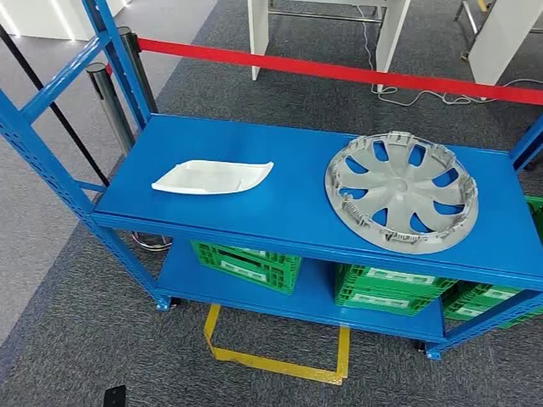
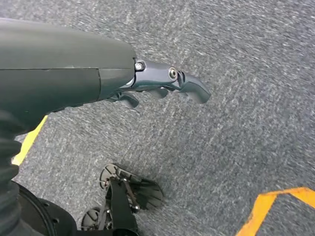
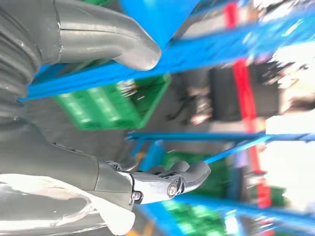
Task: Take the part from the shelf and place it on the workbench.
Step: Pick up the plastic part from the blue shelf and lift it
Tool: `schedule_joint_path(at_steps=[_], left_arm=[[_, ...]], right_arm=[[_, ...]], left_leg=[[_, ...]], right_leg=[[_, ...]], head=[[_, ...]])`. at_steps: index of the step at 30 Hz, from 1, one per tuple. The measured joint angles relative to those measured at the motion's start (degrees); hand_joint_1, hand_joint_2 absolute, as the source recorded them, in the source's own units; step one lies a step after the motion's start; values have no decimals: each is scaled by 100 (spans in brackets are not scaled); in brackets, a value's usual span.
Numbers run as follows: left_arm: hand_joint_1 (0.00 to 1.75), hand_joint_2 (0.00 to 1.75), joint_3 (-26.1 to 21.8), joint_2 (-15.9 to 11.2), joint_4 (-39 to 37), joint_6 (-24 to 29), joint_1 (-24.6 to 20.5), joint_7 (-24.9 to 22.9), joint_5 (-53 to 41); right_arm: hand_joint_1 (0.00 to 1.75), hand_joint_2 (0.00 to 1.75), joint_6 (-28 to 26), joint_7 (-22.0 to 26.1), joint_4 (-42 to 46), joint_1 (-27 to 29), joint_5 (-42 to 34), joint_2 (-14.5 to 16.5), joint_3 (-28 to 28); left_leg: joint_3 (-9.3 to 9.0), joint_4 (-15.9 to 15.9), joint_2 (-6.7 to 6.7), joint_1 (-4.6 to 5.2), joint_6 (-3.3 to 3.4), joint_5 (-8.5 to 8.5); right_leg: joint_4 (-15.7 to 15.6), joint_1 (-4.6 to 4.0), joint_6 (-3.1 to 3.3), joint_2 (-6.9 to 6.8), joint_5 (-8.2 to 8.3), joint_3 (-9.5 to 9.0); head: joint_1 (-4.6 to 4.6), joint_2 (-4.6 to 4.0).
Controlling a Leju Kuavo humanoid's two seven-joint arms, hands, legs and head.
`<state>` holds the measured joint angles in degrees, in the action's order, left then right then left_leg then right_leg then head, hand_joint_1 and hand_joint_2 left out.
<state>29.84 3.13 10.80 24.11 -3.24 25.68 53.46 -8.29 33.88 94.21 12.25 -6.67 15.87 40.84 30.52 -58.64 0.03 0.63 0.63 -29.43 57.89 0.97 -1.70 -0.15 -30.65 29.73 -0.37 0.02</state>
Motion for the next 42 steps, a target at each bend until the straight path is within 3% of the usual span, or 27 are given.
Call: schedule_joint_path(at_steps=[2, 3, 6, 7, 9, 10, 12, 13, 14, 15, 16, 17, 19, 20, 21, 23, 25, 27, 29, 30, 31, 33, 35, 39, 41, 42], left_arm=[[0, 0, 4, -2, -1, -23, -1, 4, 0], [0, 0, 8, -4, -3, -49, -2, 8, 0], [0, 0, 11, -12, -9, -143, -2, 10, 2], [0, 0, 11, -13, -11, -177, -3, 10, 3], [0, 0, 12, -8, -13, -244, -9, 11, 8], [0, 0, 13, -6, -13, -272, -13, 12, 10], [0, 0, 21, -1, -14, -326, -16, 11, 13], [0, 0, 28, 1, -17, -351, -13, 8, 13], [0, 0, 38, 2, -21, -374, -9, 2, 13], [0, 0, 47, 3, -26, -396, -6, -7, 11], [0, 0, 57, 5, -30, -419, -3, -18, 9], [0, 0, 66, 8, -33, -441, 0, -30, 5], [0, 0, 86, 10, -39, -485, -1, -54, -7], [0, 0, 98, 10, -42, -505, 0, -63, -18], [0, 0, 109, 10, -45, -523, 2, -69, -29], [0, 0, 135, 6, -51, -546, 9, -61, -51], [0, 0, 163, -3, -57, -557, 10, -22, -79], [0, 0, 195, -7, -62, -567, 7, 9, -102], [0, 0, 215, -7, -68, -579, 12, 17, -110], [0, 0, 222, -8, -72, -586, 17, 17, -114], [0, 0, 232, -10, -77, -594, 21, 17, -116], [0, 0, 250, -14, -85, -602, 21, 21, -116], [0, 0, 256, -14, -92, -608, 14, 38, -106], [0, 0, 256, -6, -96, -627, 32, 95, -93], [0, 0, 255, -7, -96, -634, 40, 105, -91], [0, 0, 255, -8, -96, -636, 38, 108, -90]], right_arm=[[0, 0, -11, 32, 176, 53, 73, 0, -119], [0, 44, -27, 64, 348, 109, 147, 0, -241], [0, 44, -110, 153, 828, 278, 388, 0, -620], [0, 0, -152, 178, 975, 329, 484, 0, -745], [0, 0, -259, 216, 1229, 423, 696, -3, -979], [0, 0, -323, 232, 1341, 471, 818, -7, -1093], [0, 87, -466, 252, 1537, 579, 1069, -18, -1320], [0, 131, -544, 260, 1625, 643, 1191, -24, -1431], [0, 175, -620, 265, 1706, 708, 1305, -30, -1536], [0, 175, -703, 267, 1793, 775, 1423, -38, -1648], [0, 175, -786, 265, 1885, 840, 1543, -50, -1766], [0, 131, -866, 260, 1982, 902, 1662, -66, -1894], [0, 131, -1021, 237, 2162, 1009, 1867, -95, -2145], [0, 131, -1099, 226, 2252, 1072, 1960, -104, -2264], [0, 175, -1172, 216, 2340, 1140, 2042, -109, -2369], [0, 175, -1296, 240, 2539, 1297, 2206, -129, -2565], [0, 175, -1367, 329, 2716, 1405, 2366, -150, -2739], [0, 175, -1413, 402, 2847, 1475, 2516, -158, -2896], [0, 87, -1444, 417, 2920, 1526, 2582, -163, -2995], [0, 44, -1454, 417, 2943, 1546, 2580, -164, -3024], [0, 0, -1458, 416, 2958, 1563, 2565, -164, -3044], [0, 0, -1453, 394, 2988, 1590, 2502, -165, -3079], [0, 0, -1438, 344, 3011, 1603, 2395, -166, -3095], [0, 0, -1400, 258, 3045, 1625, 2207, -166, -3087], [0, 0, -1385, 247, 3071, 1632, 2163, -166, -3076], [0, 0, -1381, 242, 3079, 1636, 2152, -166, -3072]], left_leg=[[1, -4, 0, 7, 6, -2], [2, -8, 0, 14, 15, -4], [11, -16, -1, 36, 62, -6], [5, 13, -1, 33, 89, 11], [-25, 107, 7, 6, 147, 67], [-37, 151, 11, -11, 172, 93], [-34, 172, 15, -19, 196, 109], [-31, 171, 14, -18, 198, 107], [-35, 170, 12, -19, 197, 102], [-44, 168, 8, -23, 190, 94], [-61, 164, 2, -30, 173, 81], [-79, 154, -4, -36, 145, 61], [-82, 102, -15, -23, 73, 11], [-68, 79, -18, -14, 40, -3], [-54, 63, -20, -9, 13, -7], [-45, 52, -21, -27, -37, -20], [21, -126, -19, -45, -99, -154], [315, -774, -17, -65, -154, -489], [681, -1513, -17, -87, -185, -753], [767, -1653, -17, -93, -190, -735], [763, -1595, -17, -99, -188, -608], [520, -960, -18, -107, -162, -142], [253, -294, -16, -95, -121, 127], [175, -22, -16, -75, -19, 109], [161, 30, -9, -88, 53, 138], [157, 42, -4, -89, 78, 146]], right_leg=[[0, 7, -5, 0, 1, 0], [-1, 14, -12, 0, 3, 0], [-16, 35, -55, -1, 16, -3], [-29, 35, -76, -1, 19, -9], [50, 30, -104, 5, -53, 45], [251, 26, -109, 8, -175, 150], [968, 25, -117, 11, -508, 520], [1323, 27, -124, 10, -621, 708], [1520, 28, -131, 10, -633, 825], [1502, 31, -139, 8, -531, 841], [1258, 38, -143, 6, -331, 747], [878, 48, -148, 5, -108, 587], [228, 50, -130, 10, 132, 281], [95, 44, -102, 16, 136, 213], [73, 30, -62, 22, 103, 192], [75, 23, 25, 23, 96, 190], [60, 34, 93, 13, 99, 174], [56, 38, 135, 1, 92, 159], [57, 32, 155, -5, 81, 148], [57, 31, 159, -3, 75, 139], [57, 31, 160, 2, 67, 125], [57, 33, 144, 9, 45, 89], [70, 11, 95, 13, 18, 80], [65, 8, -38, 6, 10, 121], [318, 14, -78, 9, -176, 248], [628, 15, -85, 10, -348, 401]], head=[[-1, 0], [-1, 0], [-3, 0], [-2, 0], [6, 0], [16, 0], [31, 0], [33, 0], [32, 0], [33, 0], [33, 0], [34, 0], [40, 0], [41, 0], [39, 0], [35, 0], [13, 0], [-11, 0], [-12, 0], [-13, 0], [-13, 0], [-13, 0], [-11, 0], [-4, 0], [11, 0], [20, 0]])
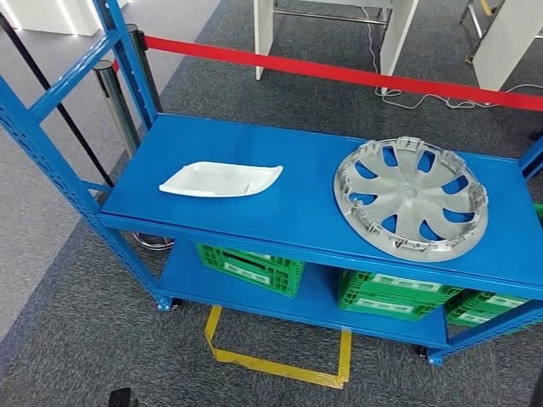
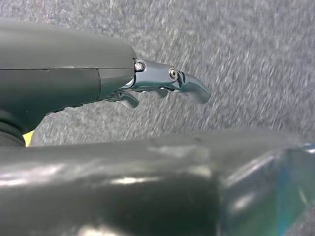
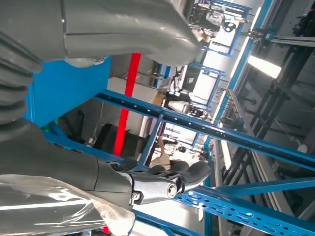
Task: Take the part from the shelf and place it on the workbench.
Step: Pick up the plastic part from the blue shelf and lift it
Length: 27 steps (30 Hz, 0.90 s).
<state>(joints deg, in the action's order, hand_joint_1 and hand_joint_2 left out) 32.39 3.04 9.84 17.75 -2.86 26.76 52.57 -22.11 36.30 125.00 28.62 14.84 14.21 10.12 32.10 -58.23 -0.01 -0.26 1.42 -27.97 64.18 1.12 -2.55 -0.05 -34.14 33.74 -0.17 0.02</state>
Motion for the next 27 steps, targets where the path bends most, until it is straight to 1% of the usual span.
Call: schedule_joint_path(at_steps=[1, 2, 3, 4, 5, 6, 7, 8, 9, 10, 12, 13, 14, 15, 17, 18, 19, 20, 21, 22, 23, 24, 25, 27], left_arm=[[0, 0, 0, -4, -1, 0, -1, 2, 1], [0, 0, 0, -5, -1, -1, 2, 2, 2], [0, 0, 1, -3, -2, -3, 7, 2, 2], [0, 0, 1, -1, -2, -5, 10, 2, 3], [0, 0, 1, 2, -2, -8, 12, 2, 3], [0, 0, 1, 4, -2, -10, 11, 2, 4], [0, 0, 1, 5, -2, -10, 10, 2, 4], [0, 0, 1, 6, -2, -11, 8, 2, 4], [0, 0, 1, 6, -2, -12, 7, 2, 4], [0, 0, 1, 6, -2, -15, 6, 2, 4], [0, 0, 2, 3, -2, -35, 3, -5, 4], [0, 0, 3, -1, -2, -50, 2, -11, 3], [0, 0, 8, -3, -2, -67, 0, -21, 0], [0, 0, 15, -6, -2, -83, 0, -34, -4], [0, 0, 36, -5, -2, -107, 8, -86, -14], [0, 0, 48, -5, -2, -113, 14, -121, -20], [0, 0, 60, -5, -3, -117, 18, -162, -27], [0, 0, 73, -7, -4, -120, 21, -198, -36], [0, 0, 87, -8, -5, -121, 20, -227, -42], [0, 0, 99, -10, -8, -122, 19, -252, -46], [0, 0, 111, -11, -11, -123, 15, -274, -49], [0, 0, 121, -10, -14, -123, 11, -294, -49], [0, 0, 129, -9, -16, -124, 10, -309, -49], [0, 0, 141, -5, -21, -125, 17, -324, -48]], right_arm=[[0, 0, 3, -4, 5, 5, -5, 0, 2], [0, 0, 5, -9, 6, 12, -8, 0, 4], [0, 0, 7, -10, 6, 21, -9, 0, 10], [0, 0, 7, -10, 7, 29, -9, 0, 17], [0, 0, 8, -10, 8, 33, -9, 0, 24], [0, 0, 8, -10, 10, 35, -9, 0, 30], [0, 0, 8, -10, 11, 34, -9, 0, 31], [0, 0, 8, -9, 15, 34, -9, 0, 31], [0, 0, 9, -9, 20, 37, -8, 0, 32], [0, 0, 9, -9, 24, 40, -5, 0, 33], [0, 0, 9, -9, 36, 46, 10, 3, 47], [0, 0, 15, -9, 40, 45, 22, 6, 57], [0, 0, 30, -11, 44, 43, 38, 10, 68], [0, 0, 56, -13, 47, 42, 57, 14, 76], [0, 0, 127, -19, 46, 40, 106, 17, 88], [0, 0, 163, -22, 46, 40, 127, 18, 92], [0, 0, 195, -24, 45, 39, 140, 19, 97], [0, 0, 223, -26, 45, 38, 149, 22, 101], [0, 0, 248, -26, 45, 37, 157, 27, 105], [0, 0, 269, -26, 45, 35, 170, 34, 109], [0, 0, 283, -27, 45, 34, 191, 42, 116], [0, 0, 292, -32, 45, 33, 215, 50, 123], [0, 0, 297, -42, 45, 31, 239, 56, 132], [0, 0, 299, -68, 45, 28, 278, 62, 159]], left_leg=[[3, 0, 2, 9, 18, 1], [5, -2, 5, 22, 28, 1], [2, -3, 7, 35, 31, 0], [-3, -5, 6, 45, 34, -2], [-12, -6, 3, 52, 35, -4], [-24, -9, 0, 57, 33, -10], [-31, -15, -3, 67, 26, -18], [-31, -26, -5, 78, 13, -27], [-26, -33, -7, 87, -8, -30], [-18, -35, -8, 91, -34, -25], [-14, -37, -10, 78, -88, -21], [2, -89, -11, 71, -120, -67], [58, -237, -12, 63, -155, -177], [168, -504, -13, 48, -191, -346], [479, -1232, -12, 14, -252, -709], [589, -1501, -12, -2, -270, -796], [615, -1583, -12, -15, -281, -773], [539, -1447, -12, -26, -285, -645], [374, -1122, -11, -34, -282, -446], [179, -725, -12, -39, -272, -266], [8, -362, -14, -34, -253, -147], [-98, -125, -15, -26, -230, -91], [-134, -21, -16, -13, -201, -96], [-126, 13, -15, -2, -125, -87]], right_leg=[[390, -2, -4, 0, -178, 190], [761, -2, -8, 0, -308, 374], [991, -3, -7, -1, -342, 499], [1011, -4, 0, -1, -264, 526], [808, -6, 13, -1, -92, 444], [428, -8, 33, -2, 134, 271], [29, -13, 52, -3, 292, 84], [-294, -19, 72, -1, 400, -74], [-494, -28, 91, 2, 445, -174], [-553, -40, 108, 8, 433, -206], [-583, -40, 157, 11, 472, -220], [-599, -29, 183, 7, 487, -228], [-614, -14, 206, 0, 499, -235], [-623, -1, 224, -10, 505, -240], [-623, 1, 236, -18, 504, -235], [-623, 1, 237, -19, 503, -234], [-622, 2, 237, -18, 503, -235], [-622, 3, 235, -16, 503, -242], [-621, 6, 230, -14, 501, -252], [-621, 6, 218, -13, 497, -262], [-613, -2, 196, -10, 491, -263], [-610, -11, 165, -10, 491, -257], [-611, -18, 131, -11, 496, -248], [-631, -12, 59, -11, 509, -235]], head=[[10, 0], [15, 0], [14, 0], [15, 0], [15, 0], [15, 0], [14, 0], [12, 0], [9, 0], [6, 0], [6, 0], [2, 0], [-9, 0], [-20, 0], [-37, 0], [-35, 0], [-37, 0], [-37, 0], [-37, 0], [-37, 0], [-37, 0], [-33, 0], [-33, 0], [-31, 0]])
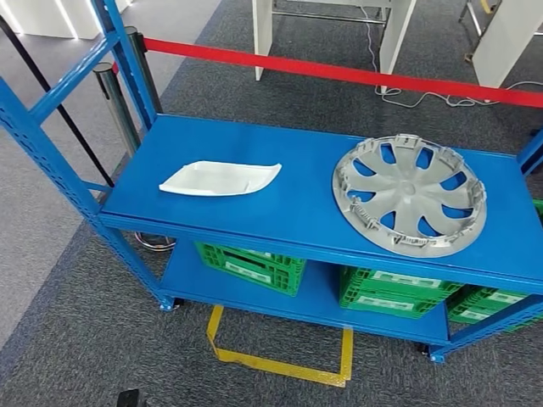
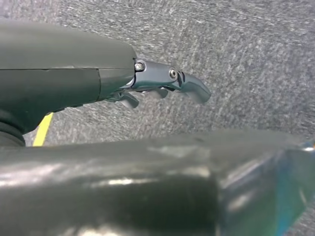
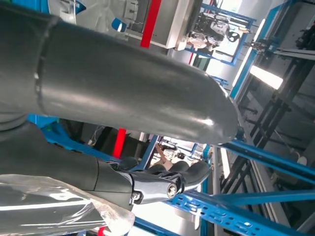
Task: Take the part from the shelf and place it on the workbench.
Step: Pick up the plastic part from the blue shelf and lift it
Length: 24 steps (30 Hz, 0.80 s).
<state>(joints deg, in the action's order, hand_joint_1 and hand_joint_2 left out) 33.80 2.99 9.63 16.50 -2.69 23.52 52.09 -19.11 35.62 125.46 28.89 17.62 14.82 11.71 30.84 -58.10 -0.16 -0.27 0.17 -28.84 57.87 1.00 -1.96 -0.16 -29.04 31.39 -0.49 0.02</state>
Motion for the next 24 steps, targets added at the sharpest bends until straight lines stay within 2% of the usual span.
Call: schedule_joint_path(at_steps=[2, 3, 5, 6, 7, 8, 9, 11, 12, 13, 15, 17, 19, 21, 22, 23, 24], left_arm=[[0, 0, 10, 4, -5, 1, 3, 1, 0], [0, 0, 16, 4, -8, 3, -1, 1, 1], [0, 0, 32, 0, -12, 8, -3, 0, 1], [0, 0, 39, 1, -14, 9, 2, -6, 1], [0, 0, 46, 3, -15, 9, 6, -12, 0], [0, 0, 53, 5, -16, 9, 7, -17, 1], [0, 0, 61, 8, -17, 8, 7, -23, -1], [0, 0, 81, 13, -19, 7, 4, -33, -2], [0, 0, 90, 13, -20, 7, 3, -40, -2], [0, 0, 97, 14, -21, 7, 3, -46, -2], [0, 0, 113, 15, -23, 7, 0, -53, -2], [0, 0, 129, 12, -25, 8, -3, -55, -1], [0, 0, 137, 8, -25, 9, -4, -55, -1], [0, 0, 140, 13, -26, 8, 6, -58, -1], [0, 0, 142, 15, -27, 8, 13, -60, 0], [0, 0, 144, 15, -27, 7, 19, -61, 0], [0, 0, 145, 11, -27, 5, 21, -61, 0]], right_arm=[[0, 0, 17, -21, -1, -1, 27, 2, 43], [0, 0, 36, -31, -2, -1, 44, 2, 67], [0, 0, 84, -41, -11, 2, 97, 13, 107], [0, 0, 103, -43, -19, 6, 133, 20, 122], [0, 0, 116, -41, -28, 8, 171, 28, 139], [0, 0, 125, -38, -35, 8, 207, 35, 153], [0, 0, 128, -36, -40, 8, 238, 41, 165], [0, 0, 134, -37, -42, 2, 281, 56, 185], [0, 0, 140, -40, -44, -1, 299, 72, 194], [0, 0, 146, -42, -45, -1, 315, 86, 203], [0, 0, 154, -43, -48, 4, 341, 112, 220], [0, 0, 160, -43, -48, 5, 353, 131, 232], [0, 0, 168, -43, -48, 2, 360, 158, 239], [0, 0, 178, -40, -49, 2, 352, 177, 245], [0, 0, 190, -35, -49, 4, 338, 187, 249], [0, 0, 206, -27, -50, 6, 320, 197, 252], [0, 0, 225, -18, -50, 9, 303, 209, 255]], left_leg=[[-4, 42, 7, -10, 82, 35], [-4, 61, 12, -15, 118, 51], [10, 62, 20, 1, 152, 55], [13, 60, 24, 12, 160, 54], [12, 59, 25, 20, 164, 52], [5, 58, 25, 25, 166, 49], [-8, 57, 21, 27, 165, 44], [-28, 42, 14, 42, 138, 21], [-26, 33, 11, 51, 112, 13], [-16, 23, 9, 60, 86, 8], [0, 21, 9, 56, 33, 17], [30, -77, 7, 42, -26, -67], [232, -555, 5, 23, -90, -360], [571, -1298, 5, 1, -134, -687], [680, -1533, 5, -8, -146, -738], [699, -1568, 5, -14, -151, -675], [615, -1381, 5, -19, -148, -512]], right_leg=[[119, 13, -50, 3, -107, 74], [357, 15, -65, 6, -255, 192], [1113, 12, -77, 7, -618, 551], [1456, 12, -81, 7, -730, 718], [1615, 12, -81, 7, -732, 800], [1558, 11, -75, 7, -628, 777], [1281, 11, -62, 6, -439, 644], [486, 6, -27, 5, -101, 255], [202, 0, -7, 6, -23, 105], [54, -7, 10, 11, -10, 29], [23, -21, 50, 23, -21, 9], [-5, -6, 102, 17, -2, -4], [-29, 15, 148, -2, 7, -22], [-27, 14, 169, -11, 2, -23], [-25, 13, 170, -10, 1, -26], [-24, 13, 171, -6, -1, -32], [-24, 13, 168, -1, -3, -42]], head=[[10, 0], [21, 0], [40, 0], [42, 0], [41, 0], [42, 0], [43, 0], [44, 0], [39, 0], [36, 0], [31, 0], [22, 0], [2, 0], [-5, 0], [-5, 0], [-6, 0], [-7, 0]])
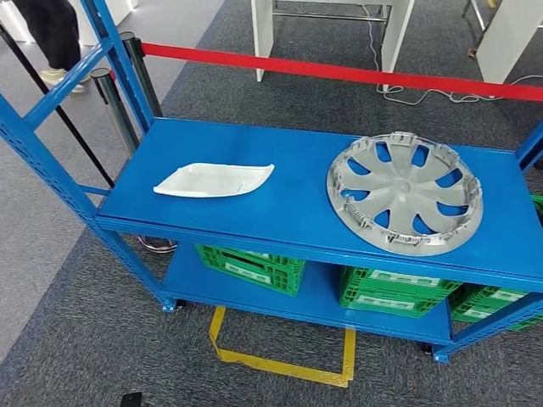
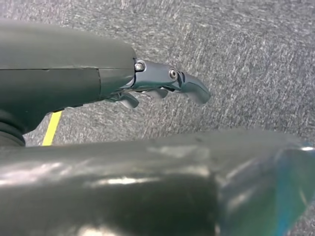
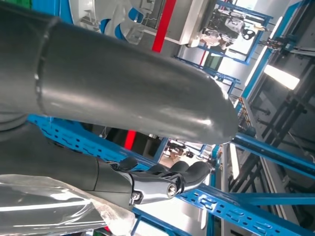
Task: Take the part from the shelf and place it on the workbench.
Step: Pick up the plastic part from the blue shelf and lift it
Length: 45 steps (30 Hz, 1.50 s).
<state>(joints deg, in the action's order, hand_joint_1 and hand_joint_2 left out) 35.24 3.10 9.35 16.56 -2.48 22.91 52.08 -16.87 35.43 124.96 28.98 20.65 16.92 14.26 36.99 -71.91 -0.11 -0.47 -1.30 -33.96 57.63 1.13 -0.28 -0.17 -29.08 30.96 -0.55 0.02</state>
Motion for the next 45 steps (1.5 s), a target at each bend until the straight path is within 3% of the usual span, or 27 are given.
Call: schedule_joint_path(at_steps=[2, 4, 8, 10, 12, 13, 14, 15, 17, 19, 22, 24, 27, 28, 29, 30, 31, 33, 35, 38, 40, 43, 44, 45], left_arm=[[0, 0, 1, -9, -1, -1, -4, 1, 1], [0, 0, 1, -11, -3, -1, -15, 2, 2], [0, 0, 9, -5, -8, 2, -9, 3, 2], [0, 0, 22, -6, -10, 4, -14, 7, 2], [0, 0, 33, -13, -13, 5, -16, 9, 2], [0, 0, 36, -12, -14, 5, -11, 9, 2], [0, 0, 39, -10, -16, 5, -8, 9, 2], [0, 0, 40, -9, -17, 4, -6, 9, 2], [0, 0, 43, -6, -17, 3, -9, 9, 2], [0, 0, 43, -6, -17, 3, -13, 9, 2], [0, 0, 47, -9, -17, 3, -17, 9, 2], [0, 0, 49, -13, -17, 3, -20, 10, 2], [0, 0, 52, -11, -20, 3, -13, 13, 2], [0, 0, 57, -9, -22, 2, -6, 14, 2], [0, 0, 63, -9, -23, 2, 1, 16, 2], [0, 0, 69, -9, -25, 1, 6, 20, 2], [0, 0, 74, -12, -27, 0, 7, 26, 2], [0, 0, 81, -16, -31, -1, 3, 37, 2], [0, 0, 85, -18, -36, -1, -8, 45, 3], [0, 0, 87, -8, -37, -1, 1, 50, 7], [0, 0, 89, -8, -37, 0, 3, 50, 11], [0, 0, 89, -12, -38, 1, -3, 50, 32], [0, 0, 89, -10, -39, 1, 2, 50, 37], [0, 0, 90, -8, -39, 0, 7, 50, 39]], right_arm=[[0, 0, 23, 10, 1, 3, -14, 25, 6], [0, 0, 27, 10, 2, 3, -14, 42, 10], [0, 0, 28, -1, 2, 1, -24, 62, 12], [0, 0, 31, -9, 2, -3, -36, 66, 14], [0, 0, 34, -19, 2, -3, -41, 66, 18], [0, 0, 36, -23, 1, 0, -42, 67, 20], [0, 0, 38, -25, 1, 1, -43, 67, 24], [0, 0, 40, -26, 0, 1, -43, 68, 27], [0, 0, 43, -26, 0, -3, -43, 68, 33], [0, 0, 47, -28, 1, -8, -45, 74, 34], [0, 0, 52, -32, 2, 0, -51, 89, 44], [0, 0, 52, -31, 2, 0, -51, 100, 52], [0, 0, 55, -31, 2, -1, -51, 115, 58], [0, 0, 60, -32, 2, 0, -57, 118, 61], [0, 0, 68, -32, 2, 1, -64, 120, 64], [0, 0, 76, -33, 2, 2, -71, 122, 69], [0, 0, 83, -34, 2, 3, -73, 124, 73], [0, 0, 91, -36, 2, 3, -74, 125, 82], [0, 0, 108, -37, 2, 2, -73, 127, 87], [0, 0, 128, -39, 2, 2, -72, 129, 89], [0, 0, 128, -39, 3, -5, -73, 129, 90], [0, 0, 130, -42, 3, -1, -80, 129, 96], [0, 0, 135, -42, 2, 3, -99, 130, 99], [0, 0, 144, -42, 2, 4, -128, 130, 101]], left_leg=[[-344, 753, 0, 0, 30, 400], [-575, 1291, -2, 16, 78, 555], [-582, 1420, 1, 21, 214, 576], [-578, 1455, 9, 8, 280, 608], [-562, 1453, 17, 26, 307, 613], [-559, 1452, 20, 36, 312, 614], [-559, 1451, 22, 43, 314, 613], [-565, 1450, 20, 47, 313, 612], [-587, 1447, 13, 52, 298, 602], [-584, 1423, 4, 72, 253, 584], [-557, 1407, 2, 71, 166, 580], [-502, 1256, 1, 55, 102, 472], [-58, 287, 0, 28, 27, -15], [106, -49, 0, 20, 16, -129], [199, -227, 0, 16, 13, -139], [188, -182, 0, 14, 17, -31], [76, 76, 0, 12, 30, 168], [-275, 842, 1, 22, 78, 542], [-482, 1285, 0, 44, 140, 607], [-561, 1396, -8, 48, 248, 544], [-645, 1430, -13, 31, 314, 525], [-697, 1438, -9, 55, 364, 458], [-721, 1437, -8, 67, 368, 429], [-759, 1437, -9, 77, 370, 396]], right_leg=[[3, -8, -19, 8, -12, -23], [15, -27, -67, 10, -22, -12], [50, -16, -190, 7, -58, 53], [468, -8, -225, 10, -329, 262], [1249, -8, -243, 10, -691, 628], [1550, -8, -250, 10, -779, 774], [1670, -9, -251, 10, -764, 837], [1546, -9, -245, 10, -632, 780], [790, -11, -213, 8, -232, 411], [141, -20, -173, 13, -34, 77], [6, -38, -100, 28, -34, 5], [-21, -24, -34, 21, -31, -17], [-33, -13, 28, 1, -57, -53], [-32, -14, 34, 0, -67, -65], [-31, -14, 36, 3, -80, -82], [-31, -14, 33, 8, -97, -108], [-31, -14, 24, 14, -118, -142], [-29, -25, -16, 19, -174, -178], [-39, -41, -89, 19, -220, -188], [12, -36, -207, 12, -209, -265], [290, -31, -245, 12, -372, -151], [1317, -35, -256, 12, -843, 484], [1544, -39, -250, 12, -883, 665], [1576, -43, -240, 12, -801, 752]], head=[[0, 0], [7, 0], [14, 0], [36, 0], [55, 0], [55, 0], [55, 0], [55, 0], [57, 0], [51, 0], [43, 0], [32, 0], [11, 0], [13, 0], [12, 0], [11, 0], [11, 0], [11, 0], [17, 0], [24, 0], [56, 0], [95, 0], [94, 0], [96, 0]])
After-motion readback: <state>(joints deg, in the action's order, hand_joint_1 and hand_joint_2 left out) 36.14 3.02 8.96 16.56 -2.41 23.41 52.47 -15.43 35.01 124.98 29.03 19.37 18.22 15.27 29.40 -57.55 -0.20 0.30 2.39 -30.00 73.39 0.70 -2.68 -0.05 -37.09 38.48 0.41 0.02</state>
